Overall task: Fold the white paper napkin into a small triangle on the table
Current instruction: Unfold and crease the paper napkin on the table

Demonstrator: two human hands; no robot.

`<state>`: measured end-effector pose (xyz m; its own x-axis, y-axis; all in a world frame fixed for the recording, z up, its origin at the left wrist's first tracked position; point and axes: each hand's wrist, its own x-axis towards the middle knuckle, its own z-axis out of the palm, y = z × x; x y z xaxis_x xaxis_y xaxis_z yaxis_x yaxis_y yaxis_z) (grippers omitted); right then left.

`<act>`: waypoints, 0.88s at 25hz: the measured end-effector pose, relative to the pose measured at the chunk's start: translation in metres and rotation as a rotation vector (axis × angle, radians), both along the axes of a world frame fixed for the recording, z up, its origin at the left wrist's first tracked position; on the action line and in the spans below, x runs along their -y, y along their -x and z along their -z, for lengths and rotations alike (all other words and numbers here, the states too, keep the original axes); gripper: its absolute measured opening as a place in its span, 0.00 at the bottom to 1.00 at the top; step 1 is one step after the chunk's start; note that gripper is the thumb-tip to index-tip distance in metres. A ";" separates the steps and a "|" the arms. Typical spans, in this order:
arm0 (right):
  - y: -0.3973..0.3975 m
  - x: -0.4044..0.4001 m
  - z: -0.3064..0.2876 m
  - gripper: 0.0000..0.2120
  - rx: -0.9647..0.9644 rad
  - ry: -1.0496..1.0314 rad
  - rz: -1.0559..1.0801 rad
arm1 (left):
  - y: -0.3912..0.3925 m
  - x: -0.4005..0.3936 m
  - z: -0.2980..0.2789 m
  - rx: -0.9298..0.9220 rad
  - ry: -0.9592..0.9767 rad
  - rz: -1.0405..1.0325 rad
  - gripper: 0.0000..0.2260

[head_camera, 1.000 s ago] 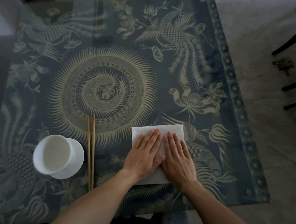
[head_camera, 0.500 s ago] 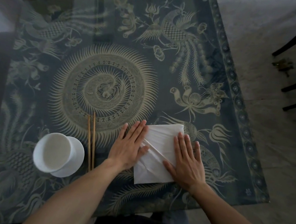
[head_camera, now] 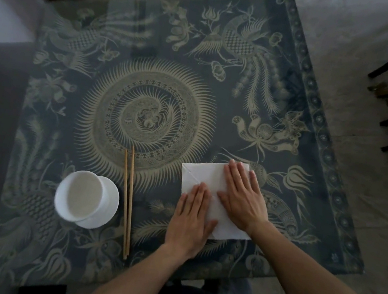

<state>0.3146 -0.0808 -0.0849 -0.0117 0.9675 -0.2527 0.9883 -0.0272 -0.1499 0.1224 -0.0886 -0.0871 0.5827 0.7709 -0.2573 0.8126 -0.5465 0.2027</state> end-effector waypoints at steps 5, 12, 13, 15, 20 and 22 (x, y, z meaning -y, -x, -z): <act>-0.009 -0.001 0.002 0.36 0.003 -0.008 0.021 | 0.023 0.005 0.002 -0.062 -0.001 0.025 0.32; -0.010 -0.001 0.000 0.37 0.029 0.032 0.037 | 0.057 0.018 0.001 -0.059 0.021 0.014 0.31; -0.010 -0.001 0.000 0.37 0.021 0.030 0.039 | 0.058 0.018 0.000 -0.057 0.024 0.017 0.31; -0.010 -0.001 -0.001 0.37 0.021 0.028 0.030 | 0.060 0.017 -0.001 -0.050 0.036 0.024 0.31; -0.014 0.002 -0.005 0.35 -0.022 -0.051 0.191 | 0.051 -0.019 -0.013 0.094 -0.022 0.020 0.29; -0.022 0.013 -0.007 0.35 -0.048 -0.068 0.366 | 0.032 -0.058 -0.024 0.165 -0.047 0.027 0.26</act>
